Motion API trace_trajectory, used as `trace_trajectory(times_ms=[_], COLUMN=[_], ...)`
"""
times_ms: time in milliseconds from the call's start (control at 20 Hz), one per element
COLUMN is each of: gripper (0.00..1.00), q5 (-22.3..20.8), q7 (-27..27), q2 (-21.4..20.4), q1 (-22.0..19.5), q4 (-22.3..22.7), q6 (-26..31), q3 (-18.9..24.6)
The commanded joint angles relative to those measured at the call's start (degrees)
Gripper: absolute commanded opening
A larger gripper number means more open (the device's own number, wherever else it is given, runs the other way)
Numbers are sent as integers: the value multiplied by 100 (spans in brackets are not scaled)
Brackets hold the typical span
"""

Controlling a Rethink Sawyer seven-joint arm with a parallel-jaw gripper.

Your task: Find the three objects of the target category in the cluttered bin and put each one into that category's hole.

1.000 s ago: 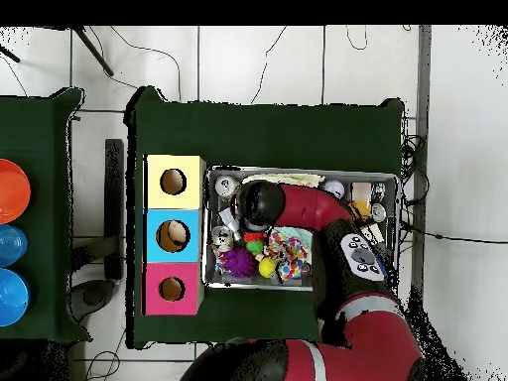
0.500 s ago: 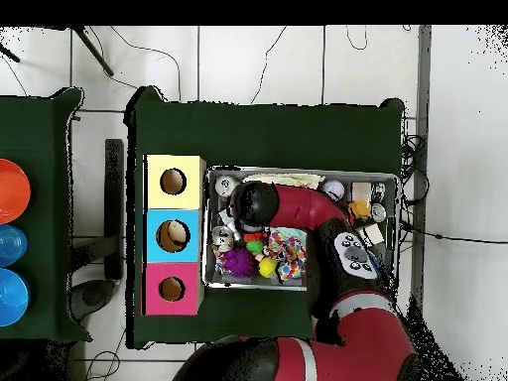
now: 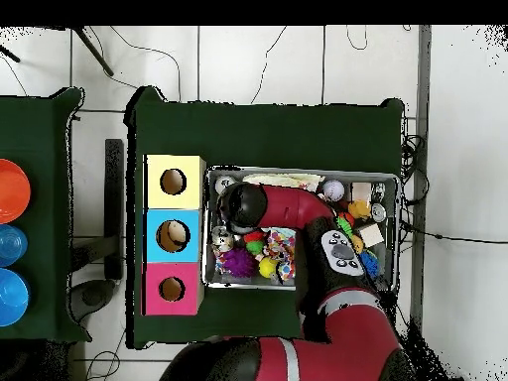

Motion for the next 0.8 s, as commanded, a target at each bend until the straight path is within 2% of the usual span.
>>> trace_trajectory(times_ms=[50,450,800], gripper=[100,100,100], q5=[-94,-142,-77], q7=[264,160,204], q2=[268,279,-17], q1=[-66,-177,-223], q4=[386,448,724], q6=[-155,-230,-103], q3=[420,458,464])
